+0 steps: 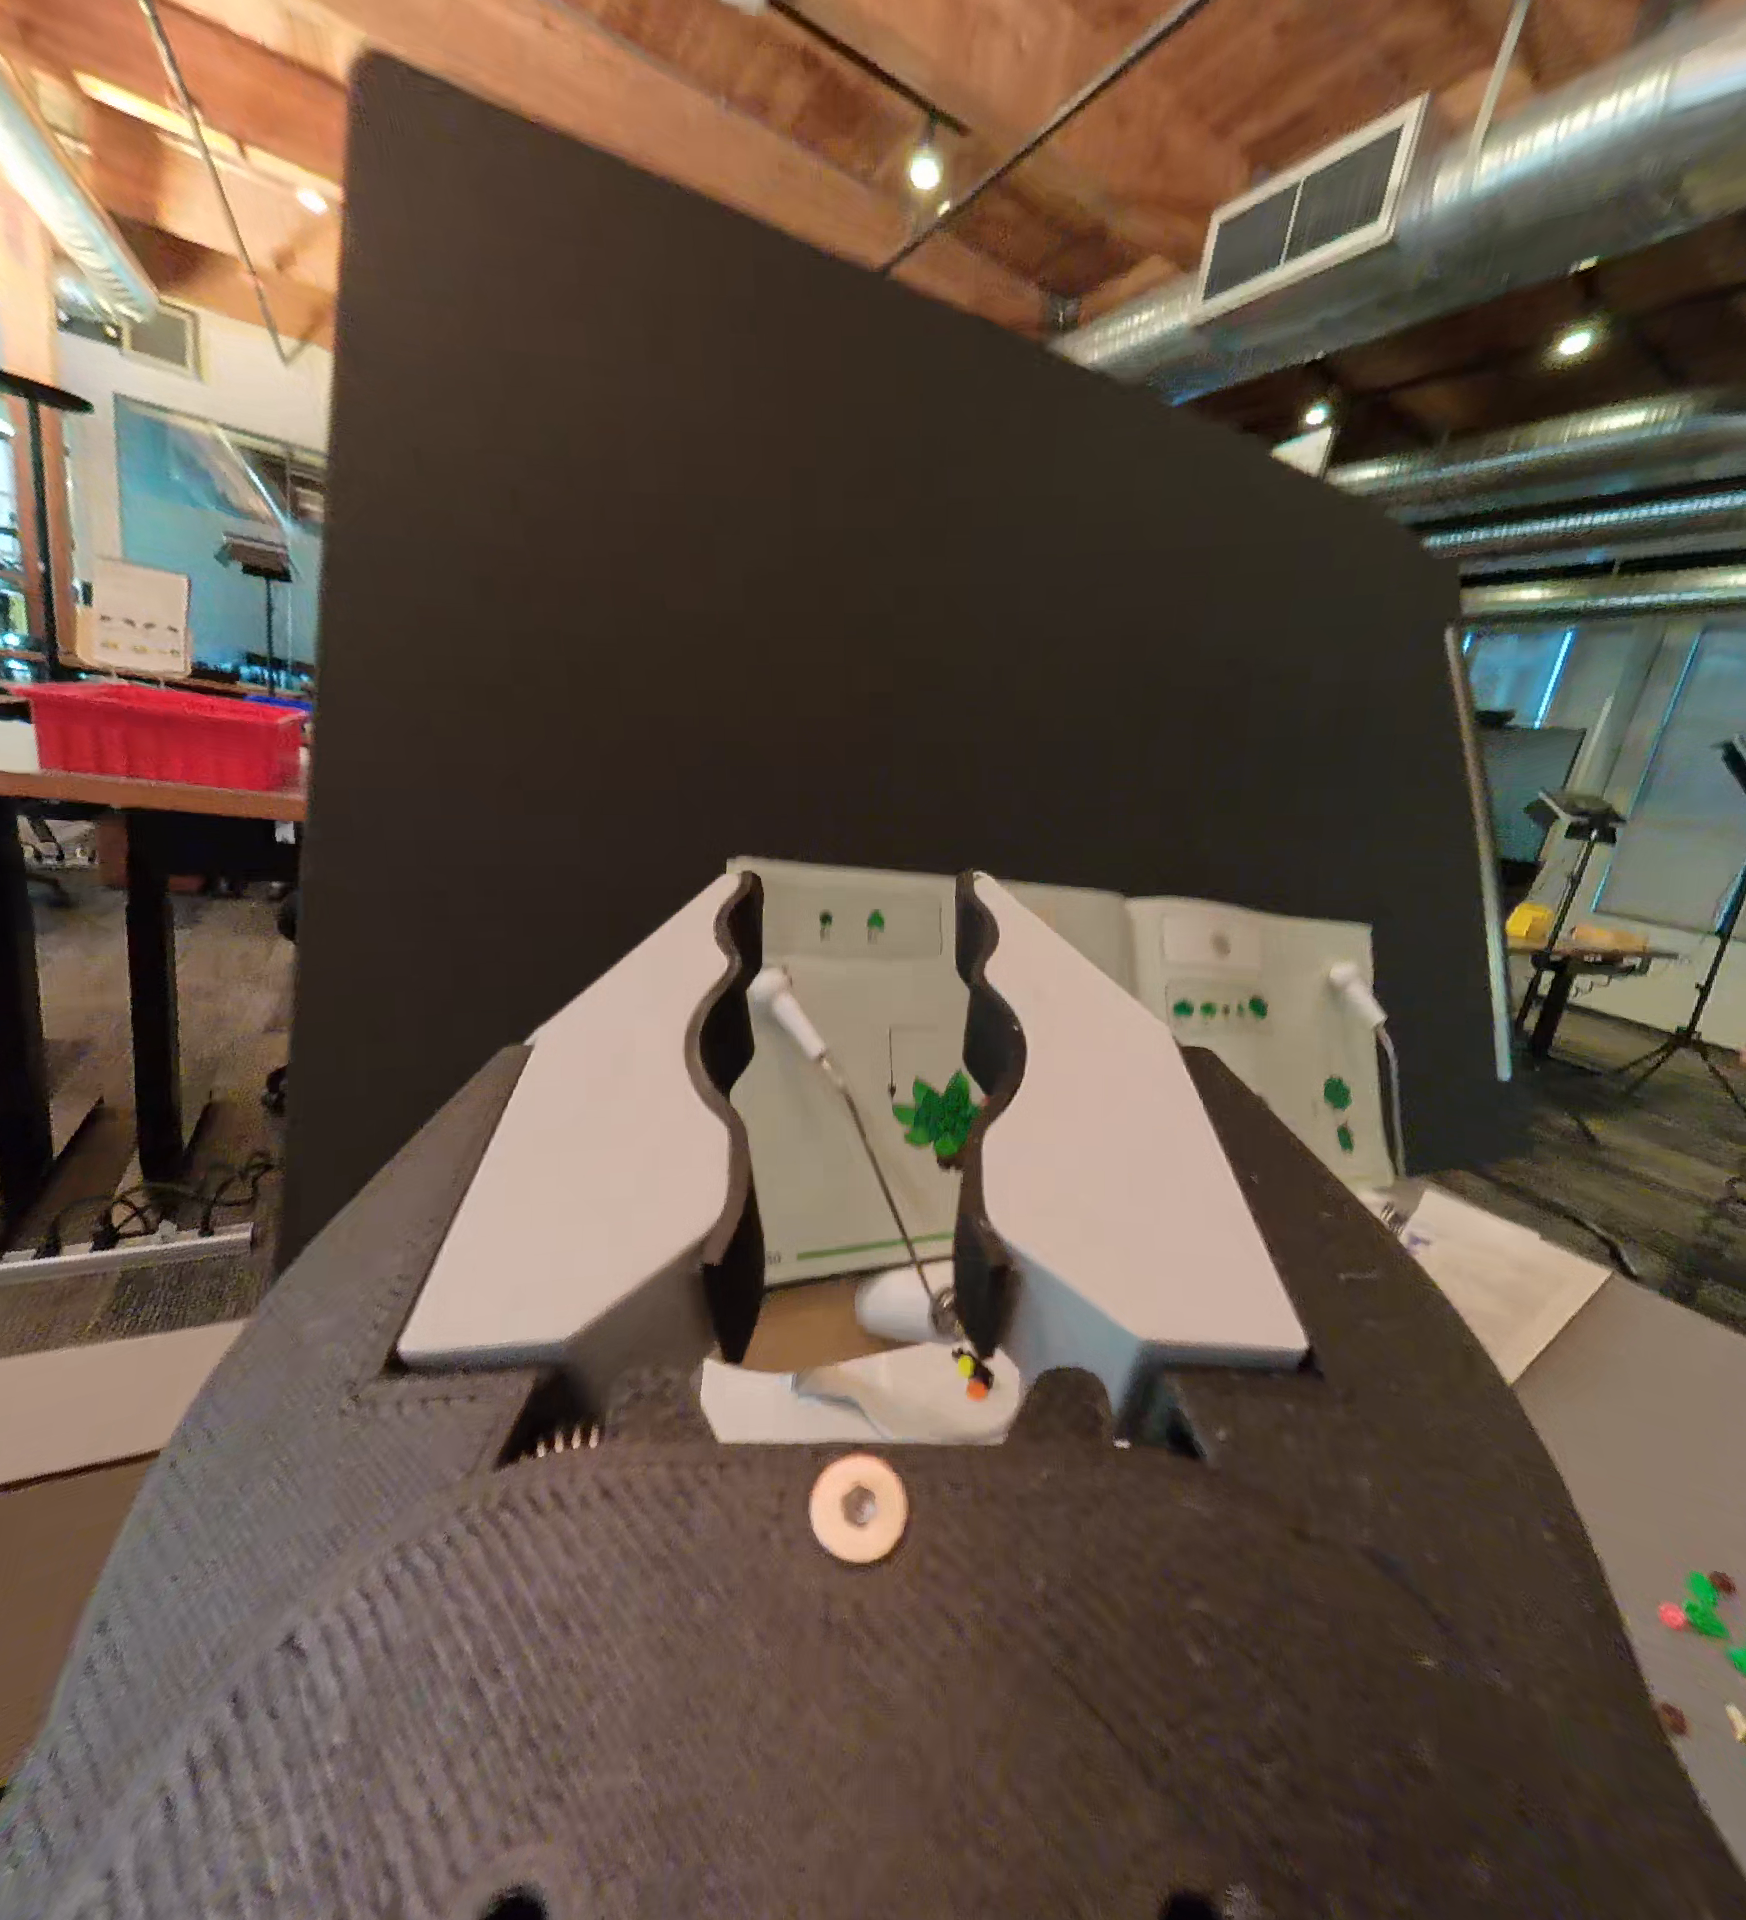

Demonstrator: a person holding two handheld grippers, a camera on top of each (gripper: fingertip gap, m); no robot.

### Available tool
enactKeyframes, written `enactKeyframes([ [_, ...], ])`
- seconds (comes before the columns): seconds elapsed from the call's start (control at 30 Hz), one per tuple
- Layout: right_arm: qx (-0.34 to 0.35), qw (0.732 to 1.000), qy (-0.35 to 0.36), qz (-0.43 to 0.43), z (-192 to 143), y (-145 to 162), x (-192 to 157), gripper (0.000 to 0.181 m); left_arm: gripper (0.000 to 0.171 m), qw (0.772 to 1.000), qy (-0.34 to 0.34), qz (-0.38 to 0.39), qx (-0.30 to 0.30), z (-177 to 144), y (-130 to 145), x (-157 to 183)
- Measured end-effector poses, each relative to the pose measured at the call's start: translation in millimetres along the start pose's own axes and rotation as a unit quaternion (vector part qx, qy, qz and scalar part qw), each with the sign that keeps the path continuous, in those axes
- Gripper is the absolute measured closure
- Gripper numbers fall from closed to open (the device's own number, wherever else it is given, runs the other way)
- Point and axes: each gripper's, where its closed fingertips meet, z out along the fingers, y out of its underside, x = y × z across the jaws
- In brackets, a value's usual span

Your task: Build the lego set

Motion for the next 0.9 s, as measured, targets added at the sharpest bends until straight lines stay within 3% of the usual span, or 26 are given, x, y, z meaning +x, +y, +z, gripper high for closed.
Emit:
enactKeyframes([
  [0.2, -0.101, 0.974, -0.009, 0.201, -45.6, 100.2, -39.6, 0.181, 0.133, 0.999, 0.040, -0.006, -0.010, -7.2, -53.1, 41.0],
  [0.33, -0.124, 0.968, -0.025, 0.217, -66.9, 127.3, -55.0, 0.181, 0.137, 0.988, 0.144, 0.011, -0.052, -25.3, -61.9, 99.6],
  [0.4, -0.122, 0.975, -0.019, 0.183, -76.5, 128.3, -54.2, 0.181, 0.141, 0.981, 0.173, 0.017, -0.085, -37.1, -45.6, 116.3],
  [0.47, -0.109, 0.980, -0.020, 0.167, -83.2, 122.6, -53.8, 0.181, 0.171, 0.969, 0.195, 0.056, -0.142, -55.2, -9.2, 126.7],
  [0.6, -0.097, 0.977, -0.057, 0.182, -90.0, 111.1, -60.4, 0.181, 0.171, 0.949, 0.182, 0.094, -0.241, -103.3, 75.1, 131.1],
  [0.7, -0.092, 0.977, -0.062, 0.183, -91.6, 110.6, -59.9, 0.181, 0.171, 0.931, 0.188, 0.072, -0.305, -143.7, 124.6, 132.8],
  [0.8, -0.084, 0.976, -0.072, 0.188, -91.9, 113.4, -60.5, 0.181, 0.171, 0.929, 0.181, 0.034, -0.322, -163.5, 136.5, 123.0],
  [0.9, -0.079, 0.974, -0.078, 0.198, -92.1, 117.5, -59.4, 0.181, 0.171, 0.930, 0.177, 0.017, -0.321, -169.2, 128.7, 114.8],
])
